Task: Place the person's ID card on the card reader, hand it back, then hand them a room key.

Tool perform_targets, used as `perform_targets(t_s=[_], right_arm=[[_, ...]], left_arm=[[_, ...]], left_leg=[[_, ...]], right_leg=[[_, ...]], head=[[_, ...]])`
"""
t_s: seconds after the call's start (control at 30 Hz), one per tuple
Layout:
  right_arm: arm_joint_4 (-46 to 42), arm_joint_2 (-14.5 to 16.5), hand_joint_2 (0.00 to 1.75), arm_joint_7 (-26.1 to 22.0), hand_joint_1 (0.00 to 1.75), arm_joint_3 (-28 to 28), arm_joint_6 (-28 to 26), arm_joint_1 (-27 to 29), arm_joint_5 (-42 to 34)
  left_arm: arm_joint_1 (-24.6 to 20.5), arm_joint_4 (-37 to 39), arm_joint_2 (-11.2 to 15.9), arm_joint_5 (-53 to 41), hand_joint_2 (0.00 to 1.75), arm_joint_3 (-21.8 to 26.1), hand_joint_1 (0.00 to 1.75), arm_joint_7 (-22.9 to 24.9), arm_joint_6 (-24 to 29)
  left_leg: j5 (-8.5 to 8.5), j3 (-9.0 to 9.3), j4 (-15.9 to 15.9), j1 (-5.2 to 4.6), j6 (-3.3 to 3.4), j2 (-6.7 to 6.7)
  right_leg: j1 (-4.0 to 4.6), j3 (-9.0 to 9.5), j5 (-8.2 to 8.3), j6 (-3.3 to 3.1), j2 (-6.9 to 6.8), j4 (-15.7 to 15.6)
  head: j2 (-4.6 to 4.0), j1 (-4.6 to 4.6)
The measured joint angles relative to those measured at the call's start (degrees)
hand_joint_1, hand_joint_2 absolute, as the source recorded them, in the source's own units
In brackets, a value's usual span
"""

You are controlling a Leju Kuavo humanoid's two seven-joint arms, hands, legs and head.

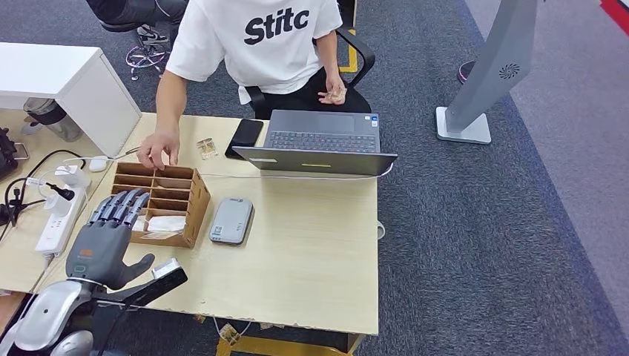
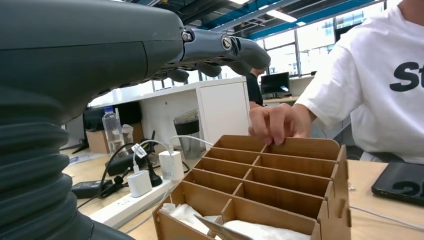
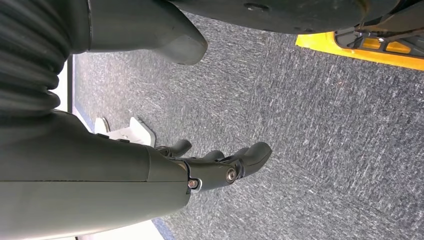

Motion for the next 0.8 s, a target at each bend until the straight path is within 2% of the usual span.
perform_targets(t_s=[0.7,0.77,0.8], right_arm=[[0.0,0.0,1.75,0.55,0.0,0.0,0.92,-0.18,1.04],[0.0,0.0,1.75,0.64,0.0,0.0,1.01,-0.2,1.07],[0.0,0.0,1.75,0.66,0.0,0.0,1.06,-0.2,1.07]], left_arm=[[-7.31,12.18,-2.81,-2.24,1.75,-0.69,0.0,0.92,-0.16],[-7.75,12.98,-3.05,-2.38,1.75,-0.77,0.05,0.92,-0.21],[-7.95,13.34,-3.14,-2.43,1.75,-0.81,0.17,0.92,-0.3]], left_leg=[[0.0,0.01,0.0,0.0,0.0,0.01],[0.0,0.01,0.0,0.0,0.0,0.01],[0.0,0.01,0.0,0.0,0.0,0.01]], right_leg=[[0.0,-0.01,0.0,0.0,0.01,0.0],[0.0,-0.02,0.0,0.0,0.01,0.0],[0.0,-0.02,0.0,0.0,0.02,0.0]], head=[[0.0,0.0],[0.0,0.0],[0.01,0.0]])
